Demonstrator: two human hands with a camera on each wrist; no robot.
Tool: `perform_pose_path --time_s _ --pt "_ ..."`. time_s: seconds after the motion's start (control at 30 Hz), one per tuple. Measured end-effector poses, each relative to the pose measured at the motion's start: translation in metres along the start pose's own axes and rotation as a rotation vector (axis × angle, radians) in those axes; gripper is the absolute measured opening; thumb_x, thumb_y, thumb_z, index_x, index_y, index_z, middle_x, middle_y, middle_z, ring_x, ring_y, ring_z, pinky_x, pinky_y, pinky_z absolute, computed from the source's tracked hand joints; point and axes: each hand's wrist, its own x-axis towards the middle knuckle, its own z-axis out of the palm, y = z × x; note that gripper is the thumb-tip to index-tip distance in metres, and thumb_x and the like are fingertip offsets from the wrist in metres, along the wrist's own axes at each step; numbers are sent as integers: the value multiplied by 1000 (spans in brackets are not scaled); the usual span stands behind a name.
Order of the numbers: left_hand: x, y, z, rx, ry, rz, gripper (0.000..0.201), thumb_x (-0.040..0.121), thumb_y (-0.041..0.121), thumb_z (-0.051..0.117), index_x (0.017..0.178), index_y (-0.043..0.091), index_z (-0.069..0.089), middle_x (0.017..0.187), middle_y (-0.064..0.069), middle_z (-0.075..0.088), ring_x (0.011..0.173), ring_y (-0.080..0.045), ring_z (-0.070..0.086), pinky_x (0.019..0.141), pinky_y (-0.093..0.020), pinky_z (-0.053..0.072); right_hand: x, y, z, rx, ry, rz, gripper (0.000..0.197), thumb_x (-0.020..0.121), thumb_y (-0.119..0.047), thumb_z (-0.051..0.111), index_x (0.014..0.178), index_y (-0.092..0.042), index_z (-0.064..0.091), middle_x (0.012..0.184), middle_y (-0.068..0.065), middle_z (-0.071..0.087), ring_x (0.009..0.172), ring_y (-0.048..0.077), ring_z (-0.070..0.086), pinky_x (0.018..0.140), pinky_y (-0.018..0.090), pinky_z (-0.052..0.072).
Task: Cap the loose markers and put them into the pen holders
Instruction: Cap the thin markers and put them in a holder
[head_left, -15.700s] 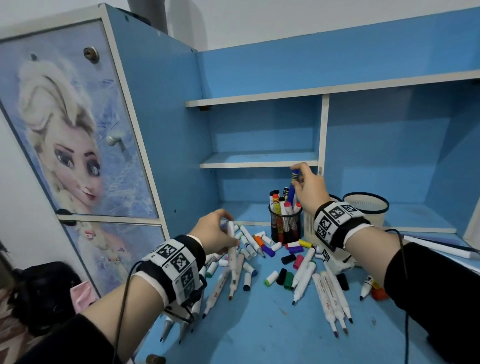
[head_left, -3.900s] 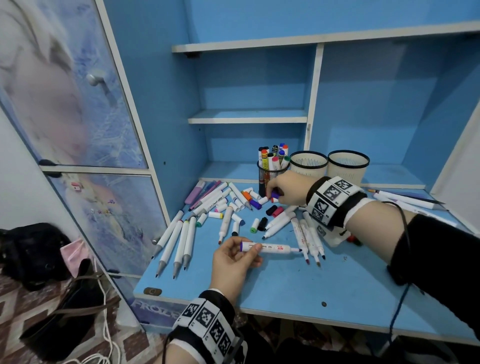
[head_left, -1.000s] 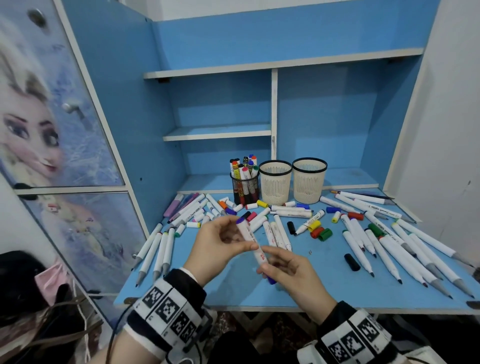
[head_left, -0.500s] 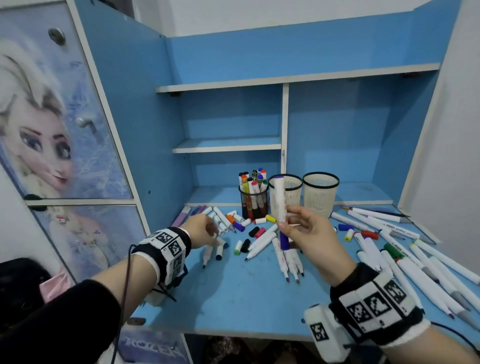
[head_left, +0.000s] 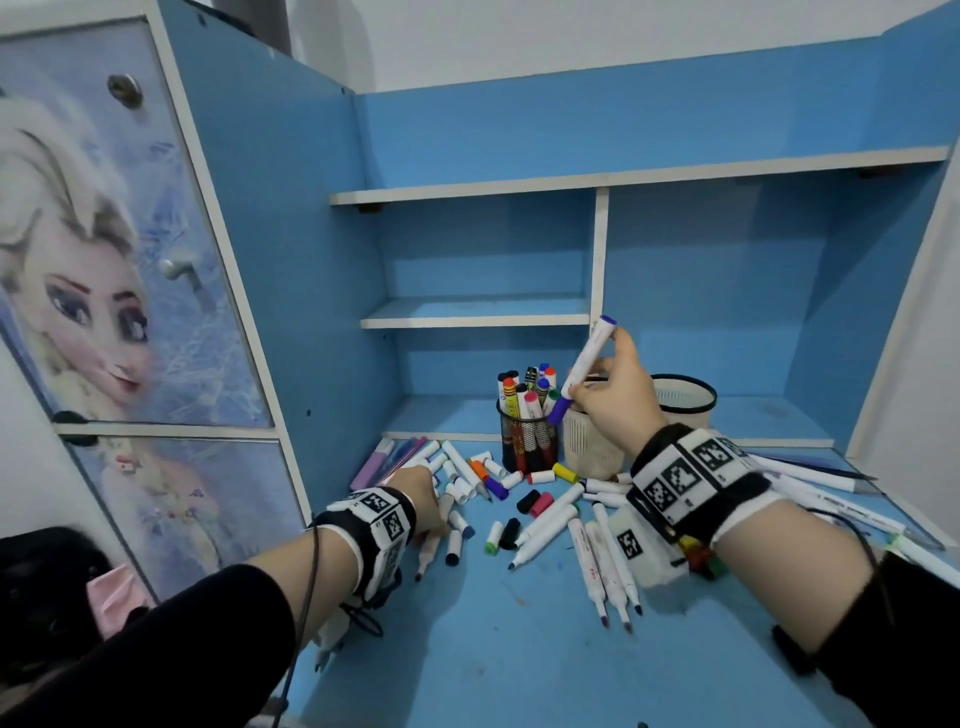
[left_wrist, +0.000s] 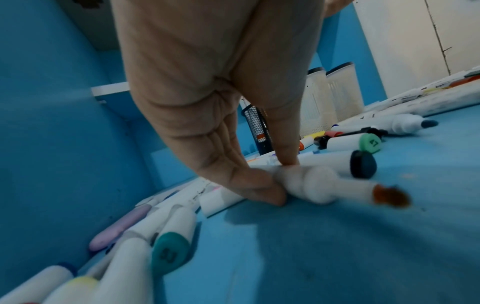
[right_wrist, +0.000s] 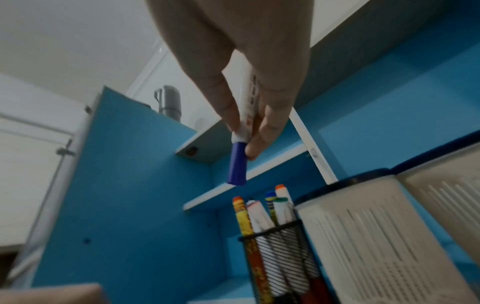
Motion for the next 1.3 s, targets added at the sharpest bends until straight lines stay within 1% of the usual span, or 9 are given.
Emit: perform_pose_path --time_s 0.1,0.2,0.3,0.47,0.67,0.87,1.03,1.13,1.3 --pt "-6 -4 -4 -98 -42 -22 21 73 11 71 83 16 53 92 -4 54 81 -24 64 70 -36 59 10 8 4 2 5 -38 102 78 4 67 145 -46 8 95 5 65 88 20 65 77 42 57" --pt "-12 -11 -12 -298 -47 -8 57 76 2 66 128 15 47 107 -9 53 66 -18 60 50 -25 55 15 12 5 -64 27 -108 93 81 4 63 141 -49 16 95 9 63 82 20 66 74 40 57" --pt "-26 -13 -22 -444 -53 68 67 78 -4 60 137 22 42 84 -3 54 52 -10 57 44 -19 50 19 15 12 -109 76 -146 73 85 5 58 135 -40 30 97 6 60 72 19 64 70 42 58" --pt "-54 -10 -26 -627 -97 109 54 79 -8 60 122 23 50 69 -7 57 47 -14 60 60 -34 60 28 20 26 -100 146 -179 54 89 3 53 130 -28 38 96 5 55 77 16 61 62 27 52" --pt "-89 -1 -11 -1041 -18 73 23 82 -4 64 97 10 54 67 -4 66 55 -23 67 56 -29 57 38 33 39 -186 92 -163 44 91 -1 52 130 -21 45 105 11 61 87 20 59 83 39 52" --pt "-115 11 36 -1428 -18 -22 20 82 -1 67 96 7 56 83 -18 73 65 -24 70 59 -26 58 54 31 40 -291 54 -179 45 94 -3 49 138 -13 44 114 17 61 104 28 57 93 32 43" --pt "-129 18 79 -1686 -37 -52 22 82 -4 65 100 1 54 86 -27 70 70 -29 70 62 -25 57 61 26 34 -369 -43 -219 42 91 -1 54 132 -12 53 112 16 64 93 20 57 92 29 44" --pt "-131 24 95 -1761 67 -41 20 82 -8 64 99 -2 55 79 -26 69 67 -27 70 62 -24 57 64 27 34 -515 -130 -179 34 91 -6 57 125 -7 59 122 15 60 112 27 56 100 31 41" --pt "-131 26 105 -1739 183 42 21 80 -8 65 98 0 56 74 -23 67 67 -23 70 65 -23 56 68 34 41 -689 -223 -151 29 93 -7 52 120 -1 61 124 22 48 113 35 49 93 33 39"
